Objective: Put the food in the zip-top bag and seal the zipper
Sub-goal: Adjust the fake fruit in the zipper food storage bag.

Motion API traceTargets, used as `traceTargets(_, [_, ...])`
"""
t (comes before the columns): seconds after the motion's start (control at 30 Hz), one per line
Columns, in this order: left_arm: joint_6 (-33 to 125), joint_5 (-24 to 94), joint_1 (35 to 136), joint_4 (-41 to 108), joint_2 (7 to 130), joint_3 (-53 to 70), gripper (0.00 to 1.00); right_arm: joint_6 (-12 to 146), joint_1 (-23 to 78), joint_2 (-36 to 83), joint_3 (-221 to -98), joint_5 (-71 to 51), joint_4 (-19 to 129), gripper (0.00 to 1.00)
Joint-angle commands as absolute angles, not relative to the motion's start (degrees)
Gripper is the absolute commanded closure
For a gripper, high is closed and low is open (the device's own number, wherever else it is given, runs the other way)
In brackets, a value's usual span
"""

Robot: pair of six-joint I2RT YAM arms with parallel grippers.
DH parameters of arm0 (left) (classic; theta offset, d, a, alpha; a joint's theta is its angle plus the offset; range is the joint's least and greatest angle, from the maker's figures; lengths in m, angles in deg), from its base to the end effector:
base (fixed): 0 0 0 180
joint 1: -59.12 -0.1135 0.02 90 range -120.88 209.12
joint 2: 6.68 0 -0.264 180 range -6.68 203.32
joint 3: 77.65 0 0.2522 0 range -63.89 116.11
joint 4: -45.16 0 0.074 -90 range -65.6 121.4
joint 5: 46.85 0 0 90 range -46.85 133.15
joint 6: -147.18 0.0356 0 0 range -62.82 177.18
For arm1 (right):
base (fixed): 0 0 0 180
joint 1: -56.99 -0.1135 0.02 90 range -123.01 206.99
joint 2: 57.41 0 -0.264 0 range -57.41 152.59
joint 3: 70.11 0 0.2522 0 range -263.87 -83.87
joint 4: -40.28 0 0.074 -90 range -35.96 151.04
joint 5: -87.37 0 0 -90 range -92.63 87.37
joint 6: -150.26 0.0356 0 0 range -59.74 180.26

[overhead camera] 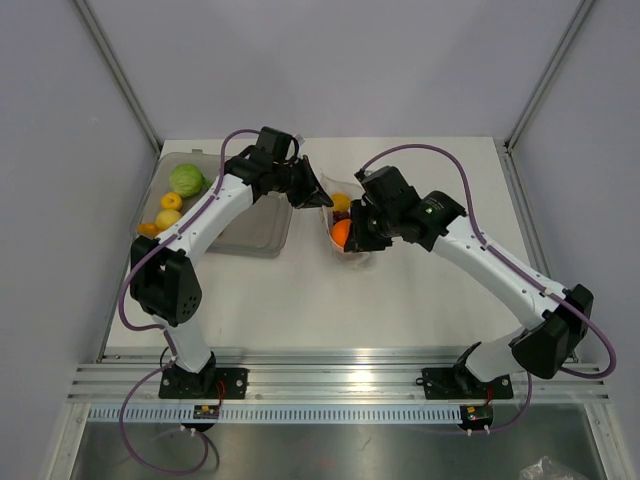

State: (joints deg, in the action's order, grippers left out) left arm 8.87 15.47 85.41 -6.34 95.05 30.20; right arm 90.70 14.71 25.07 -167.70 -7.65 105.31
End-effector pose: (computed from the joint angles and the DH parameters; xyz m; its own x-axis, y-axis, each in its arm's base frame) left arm 0.3500 -0.1914 0.3238 -0.9358 -0.2753 -0.2203 -0.0211 0.6674 -0.7444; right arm 0.2194 0.2037 0.3572 -0.8487 -0.0896 -0.5212 -0.3269 0.8636 0.3839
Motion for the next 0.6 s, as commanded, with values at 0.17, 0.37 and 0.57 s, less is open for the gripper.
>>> traceTargets(0.17, [8.7, 16.0, 85.1, -4.1, 92.0, 29.8, 1.0, 90.2, 14.2, 28.9, -171.3, -1.0, 102.7, 0.71])
traceTargets(0.37, [9.5, 15.9, 85.1, -4.5, 91.5, 29.3, 1.0, 88.6, 14.1, 32.1, -176.1, 2.8, 103.7, 0.7])
traceTargets(0.57, [10.0, 15.7, 85.1, -4.6, 90.8, 28.6, 1.0, 87.9, 14.2, 34.9, -180.0, 5.5, 103.8, 0.69])
